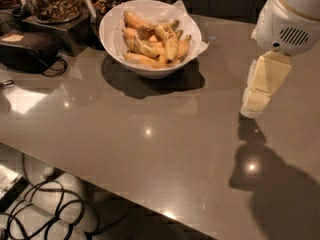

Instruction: Pick banana from white bowl

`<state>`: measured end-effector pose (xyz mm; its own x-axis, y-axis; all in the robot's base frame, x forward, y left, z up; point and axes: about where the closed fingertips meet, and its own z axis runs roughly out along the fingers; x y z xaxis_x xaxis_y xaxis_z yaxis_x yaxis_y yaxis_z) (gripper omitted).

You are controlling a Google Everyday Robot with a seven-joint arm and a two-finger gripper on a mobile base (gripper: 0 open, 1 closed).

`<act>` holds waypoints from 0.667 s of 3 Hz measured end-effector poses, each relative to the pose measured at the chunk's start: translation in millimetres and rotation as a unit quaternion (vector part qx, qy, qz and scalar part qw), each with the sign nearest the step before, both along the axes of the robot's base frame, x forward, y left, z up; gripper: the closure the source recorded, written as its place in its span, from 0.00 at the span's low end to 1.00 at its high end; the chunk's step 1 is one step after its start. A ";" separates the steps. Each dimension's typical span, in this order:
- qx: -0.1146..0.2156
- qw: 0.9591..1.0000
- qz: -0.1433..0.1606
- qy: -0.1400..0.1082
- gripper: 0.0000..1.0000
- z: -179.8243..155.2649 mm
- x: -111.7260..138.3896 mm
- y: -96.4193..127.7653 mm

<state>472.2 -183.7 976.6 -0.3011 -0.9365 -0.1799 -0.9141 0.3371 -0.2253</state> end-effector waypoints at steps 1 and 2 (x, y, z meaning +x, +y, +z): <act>0.028 1.000 -0.007 -0.009 0.00 -0.4 5.9 1.0; 0.070 0.996 -0.049 -0.010 0.00 -2.9 49.1 11.4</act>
Offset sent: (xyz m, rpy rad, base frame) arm 0.1171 0.0289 -0.0008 0.2894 -0.0090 -0.2972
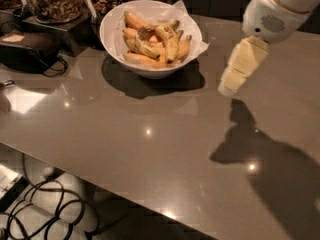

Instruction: Pick banana from white bowl

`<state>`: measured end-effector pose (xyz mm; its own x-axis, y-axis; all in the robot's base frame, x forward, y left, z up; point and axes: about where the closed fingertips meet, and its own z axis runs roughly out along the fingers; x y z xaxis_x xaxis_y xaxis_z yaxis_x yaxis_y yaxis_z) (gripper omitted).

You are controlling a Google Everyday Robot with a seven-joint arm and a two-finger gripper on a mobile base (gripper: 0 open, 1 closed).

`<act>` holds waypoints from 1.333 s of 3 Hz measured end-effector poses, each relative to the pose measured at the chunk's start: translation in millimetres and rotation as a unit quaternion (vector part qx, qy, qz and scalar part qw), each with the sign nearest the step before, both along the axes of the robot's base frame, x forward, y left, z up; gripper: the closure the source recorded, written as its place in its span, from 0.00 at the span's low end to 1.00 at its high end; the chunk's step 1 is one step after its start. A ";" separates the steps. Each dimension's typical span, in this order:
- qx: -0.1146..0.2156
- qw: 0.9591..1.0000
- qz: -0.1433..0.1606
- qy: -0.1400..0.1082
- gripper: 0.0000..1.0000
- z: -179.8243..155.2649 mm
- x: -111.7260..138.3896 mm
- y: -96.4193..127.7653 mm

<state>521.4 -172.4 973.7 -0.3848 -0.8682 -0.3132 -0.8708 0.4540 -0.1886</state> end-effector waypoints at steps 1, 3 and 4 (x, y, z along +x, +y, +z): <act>0.021 0.999 -0.039 0.019 0.00 -2.4 45.6 10.4; 0.056 0.997 -0.052 -0.004 0.00 4.3 56.9 23.8; 0.061 0.996 -0.069 0.004 0.00 2.8 78.5 44.5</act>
Offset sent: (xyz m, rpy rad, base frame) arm 0.0360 0.0077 -0.0019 0.0335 0.0275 -0.0638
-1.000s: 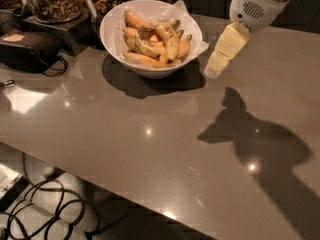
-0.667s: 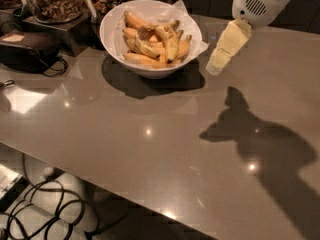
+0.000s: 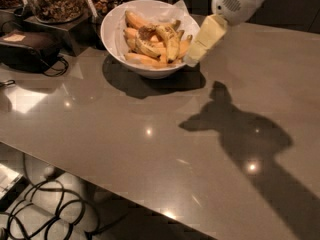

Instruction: Pick banana from white bowl

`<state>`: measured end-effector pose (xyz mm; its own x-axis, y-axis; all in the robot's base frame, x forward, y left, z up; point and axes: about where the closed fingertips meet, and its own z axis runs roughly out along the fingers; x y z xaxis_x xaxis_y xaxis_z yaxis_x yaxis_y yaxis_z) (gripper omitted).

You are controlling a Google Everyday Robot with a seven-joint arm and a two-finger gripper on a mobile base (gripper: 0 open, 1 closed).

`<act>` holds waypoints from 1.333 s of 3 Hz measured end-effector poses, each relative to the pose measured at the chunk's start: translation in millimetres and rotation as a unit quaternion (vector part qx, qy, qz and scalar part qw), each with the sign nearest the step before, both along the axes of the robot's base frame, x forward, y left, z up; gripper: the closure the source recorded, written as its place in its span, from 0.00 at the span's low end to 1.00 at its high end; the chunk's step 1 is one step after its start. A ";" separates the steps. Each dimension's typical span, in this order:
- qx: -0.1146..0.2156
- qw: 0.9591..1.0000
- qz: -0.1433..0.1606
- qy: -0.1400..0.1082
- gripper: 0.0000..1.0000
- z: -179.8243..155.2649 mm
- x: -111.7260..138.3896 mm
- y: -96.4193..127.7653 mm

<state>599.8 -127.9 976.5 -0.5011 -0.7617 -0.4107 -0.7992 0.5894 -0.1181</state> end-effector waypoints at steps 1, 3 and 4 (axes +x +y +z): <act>-0.024 1.000 0.000 0.010 0.00 -2.2 24.7 35.0; -0.013 1.000 0.004 0.007 0.00 -1.3 41.3 55.7; -0.004 1.000 0.002 0.005 0.00 4.1 52.2 64.4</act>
Offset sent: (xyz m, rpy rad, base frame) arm 0.0533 0.0756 0.0002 -0.0818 0.0481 0.0346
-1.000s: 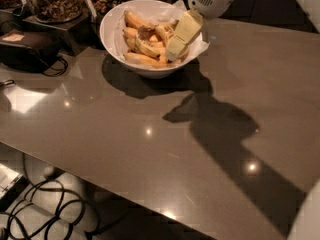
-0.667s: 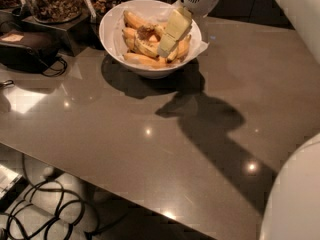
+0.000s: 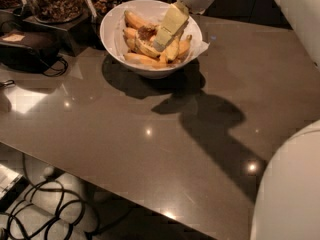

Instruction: Pick banana from white bowl

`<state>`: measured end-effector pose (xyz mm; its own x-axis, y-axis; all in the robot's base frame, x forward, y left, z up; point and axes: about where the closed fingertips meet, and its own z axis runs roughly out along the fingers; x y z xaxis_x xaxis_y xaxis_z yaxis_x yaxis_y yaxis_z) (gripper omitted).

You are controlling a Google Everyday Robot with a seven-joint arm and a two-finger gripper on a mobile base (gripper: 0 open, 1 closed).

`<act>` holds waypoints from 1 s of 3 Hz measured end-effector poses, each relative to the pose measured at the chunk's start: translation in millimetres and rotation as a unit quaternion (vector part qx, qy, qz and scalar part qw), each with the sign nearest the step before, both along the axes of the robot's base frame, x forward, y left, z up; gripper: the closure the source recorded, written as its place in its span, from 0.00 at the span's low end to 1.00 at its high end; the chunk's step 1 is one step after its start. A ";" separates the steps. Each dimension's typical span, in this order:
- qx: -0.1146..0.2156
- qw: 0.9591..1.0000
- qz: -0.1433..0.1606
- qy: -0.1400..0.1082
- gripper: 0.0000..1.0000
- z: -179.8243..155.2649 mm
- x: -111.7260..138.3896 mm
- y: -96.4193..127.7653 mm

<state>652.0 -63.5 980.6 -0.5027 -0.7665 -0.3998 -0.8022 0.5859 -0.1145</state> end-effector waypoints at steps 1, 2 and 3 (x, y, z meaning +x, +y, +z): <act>0.003 1.000 0.000 0.002 0.16 3.3 12.4 9.0; 0.002 1.000 -0.009 0.003 0.38 3.6 24.6 10.9; -0.002 1.000 -0.030 0.006 0.55 -0.5 40.3 6.1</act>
Offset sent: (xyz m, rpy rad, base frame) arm 0.0340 0.0058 0.0108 -0.0145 0.0332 -0.0399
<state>692.3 -57.4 980.1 -0.5528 -0.7361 -0.3906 -0.7668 0.6328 -0.1075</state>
